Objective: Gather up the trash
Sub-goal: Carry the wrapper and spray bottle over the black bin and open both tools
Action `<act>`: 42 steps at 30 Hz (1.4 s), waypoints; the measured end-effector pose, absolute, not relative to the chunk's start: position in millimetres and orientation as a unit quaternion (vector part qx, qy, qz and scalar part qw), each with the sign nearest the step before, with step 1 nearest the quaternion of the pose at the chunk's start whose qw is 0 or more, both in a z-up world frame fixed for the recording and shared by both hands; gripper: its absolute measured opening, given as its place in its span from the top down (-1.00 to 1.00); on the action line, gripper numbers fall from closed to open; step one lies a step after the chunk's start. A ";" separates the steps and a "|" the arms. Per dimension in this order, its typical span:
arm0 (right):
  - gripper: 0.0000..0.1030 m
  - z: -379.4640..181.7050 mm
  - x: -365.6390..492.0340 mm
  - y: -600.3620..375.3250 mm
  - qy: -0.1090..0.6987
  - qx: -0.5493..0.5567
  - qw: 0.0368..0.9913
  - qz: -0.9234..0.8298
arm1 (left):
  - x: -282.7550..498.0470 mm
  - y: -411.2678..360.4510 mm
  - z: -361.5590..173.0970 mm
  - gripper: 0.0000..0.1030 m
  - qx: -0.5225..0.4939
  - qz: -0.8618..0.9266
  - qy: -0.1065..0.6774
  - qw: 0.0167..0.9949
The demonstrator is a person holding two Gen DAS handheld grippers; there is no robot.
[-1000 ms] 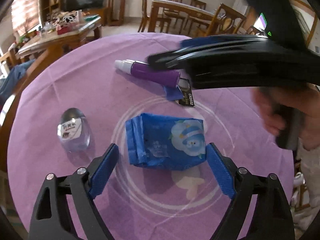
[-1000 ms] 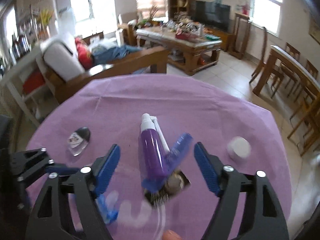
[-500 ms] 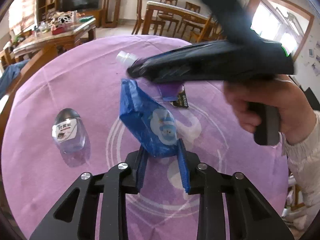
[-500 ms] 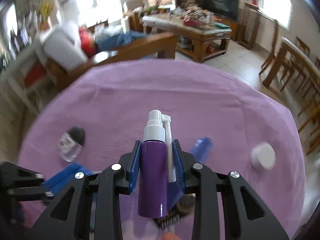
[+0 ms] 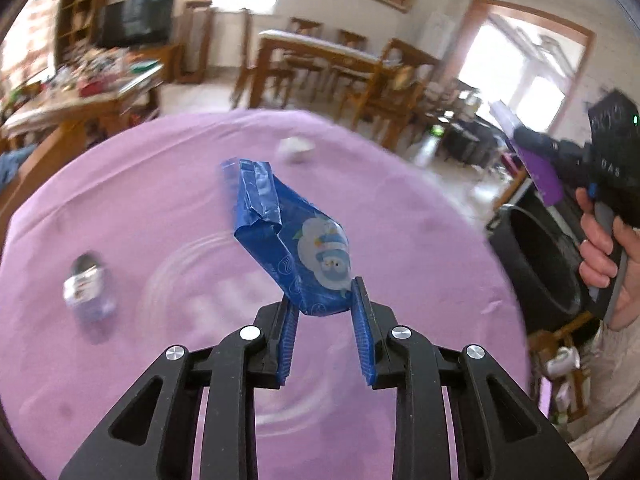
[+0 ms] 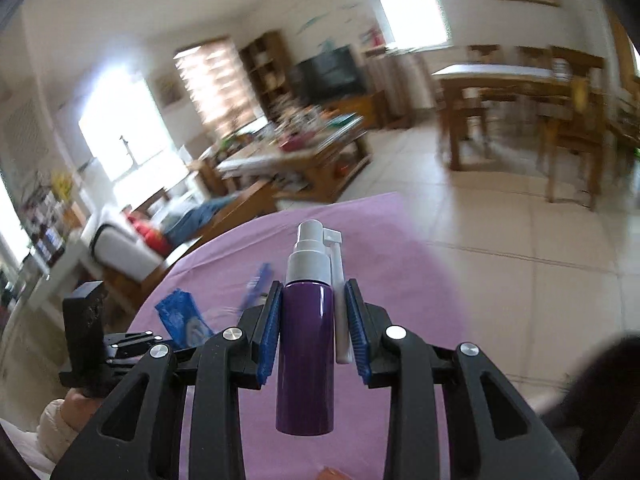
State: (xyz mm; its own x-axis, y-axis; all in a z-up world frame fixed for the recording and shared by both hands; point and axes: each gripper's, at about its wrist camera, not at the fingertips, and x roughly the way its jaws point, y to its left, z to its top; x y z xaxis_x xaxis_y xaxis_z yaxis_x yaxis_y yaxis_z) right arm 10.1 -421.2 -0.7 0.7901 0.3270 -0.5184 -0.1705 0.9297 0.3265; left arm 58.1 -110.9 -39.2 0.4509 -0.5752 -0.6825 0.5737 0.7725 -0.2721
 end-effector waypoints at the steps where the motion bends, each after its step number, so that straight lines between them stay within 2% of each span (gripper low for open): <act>1: 0.39 2.9 -5.2 -438.2 0.290 0.132 0.941 0.113 | 51.3 -125.9 -32.4 0.49 0.002 -0.353 0.393 0.849; 9: 0.39 12.2 -129.5 -544.2 0.233 0.153 0.960 -0.043 | 9.7 -266.6 -5.1 0.49 0.008 -0.471 0.359 0.806; 13: 0.39 12.5 -169.4 -577.3 0.220 0.154 0.960 -0.078 | -25.9 -346.8 -0.2 0.49 0.021 -0.524 0.351 0.776; 20: 0.39 12.8 -214.2 -623.9 0.216 0.151 0.957 -0.120 | -68.9 -439.9 -15.5 0.49 0.046 -0.568 0.354 0.741; 29: 0.39 -13.8 -220.2 -654.3 0.222 0.172 0.953 -0.110 | -86.2 -496.0 -43.6 0.49 0.078 -0.566 0.374 0.731; 42: 0.39 -37.1 -193.9 -663.0 0.235 0.183 0.951 -0.084 | -81.6 -503.5 -57.5 0.49 0.092 -0.549 0.388 0.735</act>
